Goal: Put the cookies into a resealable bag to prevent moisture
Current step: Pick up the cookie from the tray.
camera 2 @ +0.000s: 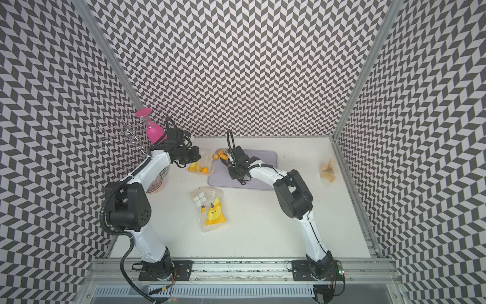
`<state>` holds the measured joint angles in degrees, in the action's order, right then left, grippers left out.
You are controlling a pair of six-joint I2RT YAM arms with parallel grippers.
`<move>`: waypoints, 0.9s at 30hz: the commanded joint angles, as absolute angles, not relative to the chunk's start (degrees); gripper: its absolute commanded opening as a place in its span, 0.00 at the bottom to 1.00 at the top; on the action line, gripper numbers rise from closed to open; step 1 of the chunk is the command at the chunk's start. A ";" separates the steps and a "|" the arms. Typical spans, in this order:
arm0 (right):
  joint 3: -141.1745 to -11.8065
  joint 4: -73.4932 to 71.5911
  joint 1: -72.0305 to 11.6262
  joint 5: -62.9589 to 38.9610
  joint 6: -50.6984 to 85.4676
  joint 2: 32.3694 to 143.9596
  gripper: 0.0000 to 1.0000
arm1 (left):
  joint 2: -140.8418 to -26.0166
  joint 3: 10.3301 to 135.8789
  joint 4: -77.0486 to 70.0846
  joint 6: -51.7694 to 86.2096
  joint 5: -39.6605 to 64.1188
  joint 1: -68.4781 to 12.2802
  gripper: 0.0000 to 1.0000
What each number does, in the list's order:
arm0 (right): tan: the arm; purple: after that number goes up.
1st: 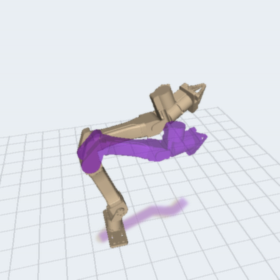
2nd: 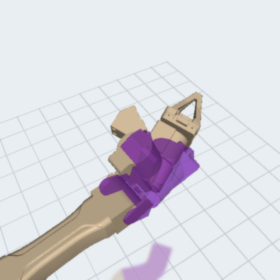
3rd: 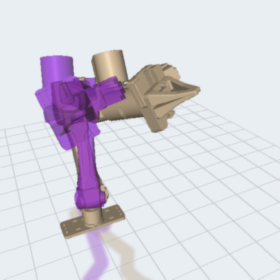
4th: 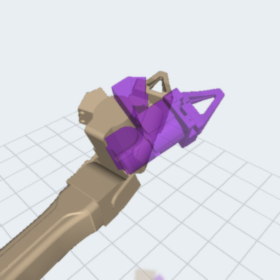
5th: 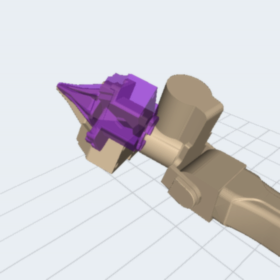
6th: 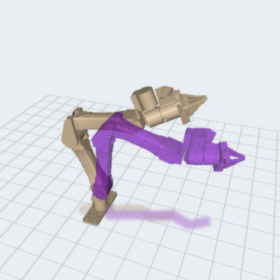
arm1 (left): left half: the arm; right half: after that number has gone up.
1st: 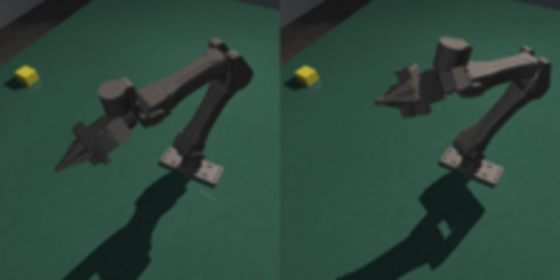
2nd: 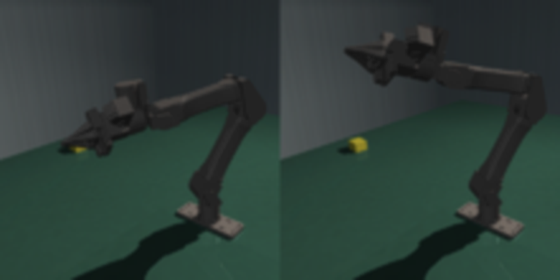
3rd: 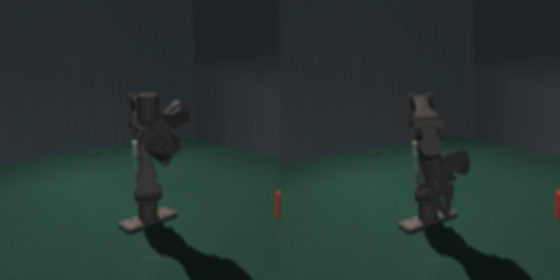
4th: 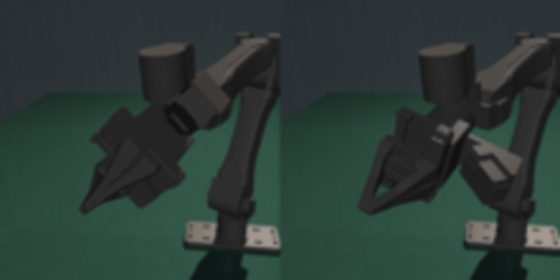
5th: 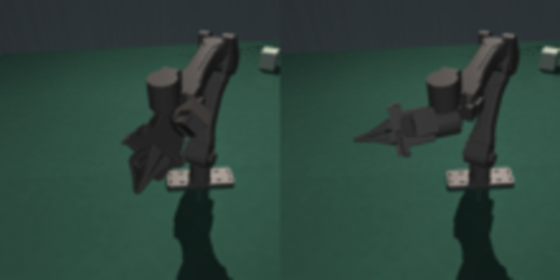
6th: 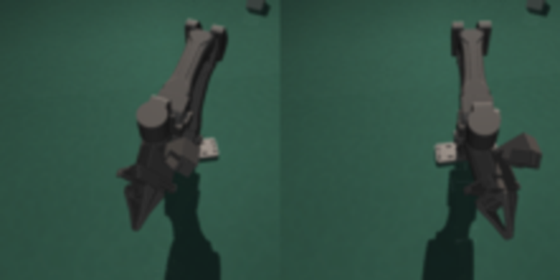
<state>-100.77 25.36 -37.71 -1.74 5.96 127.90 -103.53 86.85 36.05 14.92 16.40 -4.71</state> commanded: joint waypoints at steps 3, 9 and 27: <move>-96.99 21.01 -37.47 -1.65 5.57 123.97 0.15 | -102.54 86.48 35.15 14.85 17.58 -4.37 0.00; -85.72 16.49 -37.55 0.20 6.93 112.23 0.14 | -103.28 86.84 35.58 14.45 18.53 -4.67 0.00; -69.35 12.07 -47.10 1.75 -1.59 89.36 0.11 | -105.10 87.63 36.65 13.36 19.84 -6.75 0.00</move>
